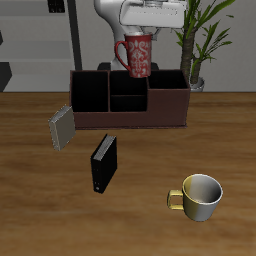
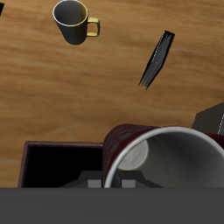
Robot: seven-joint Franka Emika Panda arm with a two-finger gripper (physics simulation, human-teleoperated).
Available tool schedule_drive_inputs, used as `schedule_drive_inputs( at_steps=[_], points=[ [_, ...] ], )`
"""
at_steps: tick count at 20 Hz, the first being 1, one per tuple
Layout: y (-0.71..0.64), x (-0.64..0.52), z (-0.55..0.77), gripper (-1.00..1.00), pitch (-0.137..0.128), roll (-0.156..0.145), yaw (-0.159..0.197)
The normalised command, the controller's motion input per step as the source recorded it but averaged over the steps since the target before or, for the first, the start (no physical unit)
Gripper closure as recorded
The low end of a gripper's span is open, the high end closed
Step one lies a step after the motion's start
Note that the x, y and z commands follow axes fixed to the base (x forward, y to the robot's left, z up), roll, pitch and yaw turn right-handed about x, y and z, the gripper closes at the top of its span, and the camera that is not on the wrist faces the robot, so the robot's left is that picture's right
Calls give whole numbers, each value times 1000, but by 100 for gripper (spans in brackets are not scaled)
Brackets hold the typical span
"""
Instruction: Place the red mug into the back desk caddy's right compartment
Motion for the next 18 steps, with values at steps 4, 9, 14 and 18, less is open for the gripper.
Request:
schedule_drive_inputs(
  at_steps=[4, 9, 14, 18],
  points=[
    [72, -165, -28, 100, -13, -25, 9],
    [109, -80, -137, 100, 35, 13, 14],
    [143, -25, -156, 100, 18, 8, 29],
    [100, 10, -96, 100, 28, 12, 7]
  ],
)
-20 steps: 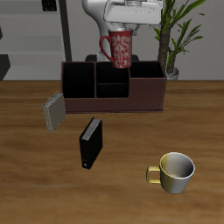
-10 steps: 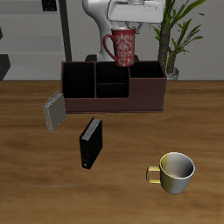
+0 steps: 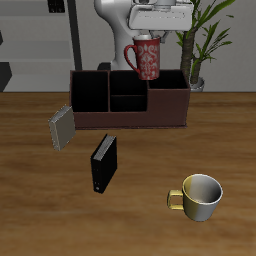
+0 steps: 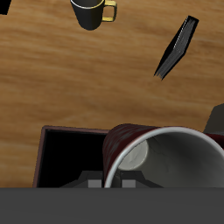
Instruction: Place the red mug into the back desk caddy's right compartment
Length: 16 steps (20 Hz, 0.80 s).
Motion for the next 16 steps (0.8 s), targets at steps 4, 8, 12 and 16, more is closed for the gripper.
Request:
schedule_drive_inputs(
  at_steps=[4, 8, 12, 16],
  points=[
    [180, -53, -143, 100, 23, 16, 16],
    [166, -85, -103, 100, 17, 23, 16],
    [137, -101, -46, 100, 1, 33, 17],
    [131, -63, -36, 100, -8, 6, -14]
  ],
)
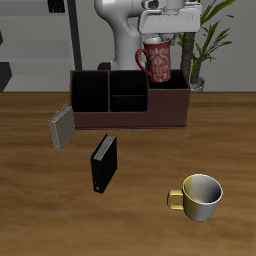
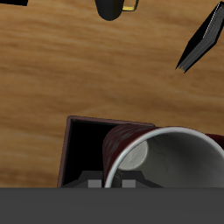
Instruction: Place the red mug into the back desk caddy's right compartment
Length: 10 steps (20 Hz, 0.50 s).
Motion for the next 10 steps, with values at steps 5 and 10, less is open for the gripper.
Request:
schedule_drive_inputs(
  at_steps=[5, 10],
  points=[
    [185, 101, -220, 100, 50, 19, -15],
    [183, 57, -133, 100, 19, 16, 18]
  ],
)
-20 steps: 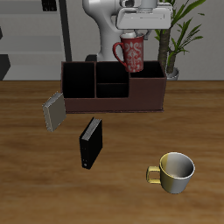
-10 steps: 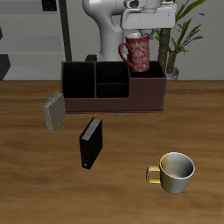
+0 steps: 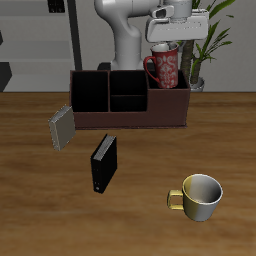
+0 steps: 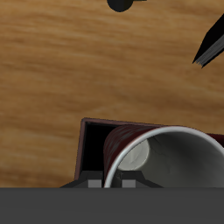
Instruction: Place the red mug into the back desk caddy's right compartment
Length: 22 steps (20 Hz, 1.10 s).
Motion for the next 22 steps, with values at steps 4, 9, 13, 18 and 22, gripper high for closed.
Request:
schedule_drive_inputs(
  at_steps=[4, 9, 13, 18, 22],
  points=[
    [2, -6, -166, 100, 6, -79, 1],
    [-69, -68, -52, 100, -8, -35, -3],
    [-34, -113, -1, 100, 0, -20, -11],
    [70, -103, -79, 100, -2, 10, -18],
    [60, -4, -135, 100, 31, 23, 6]
  ],
)
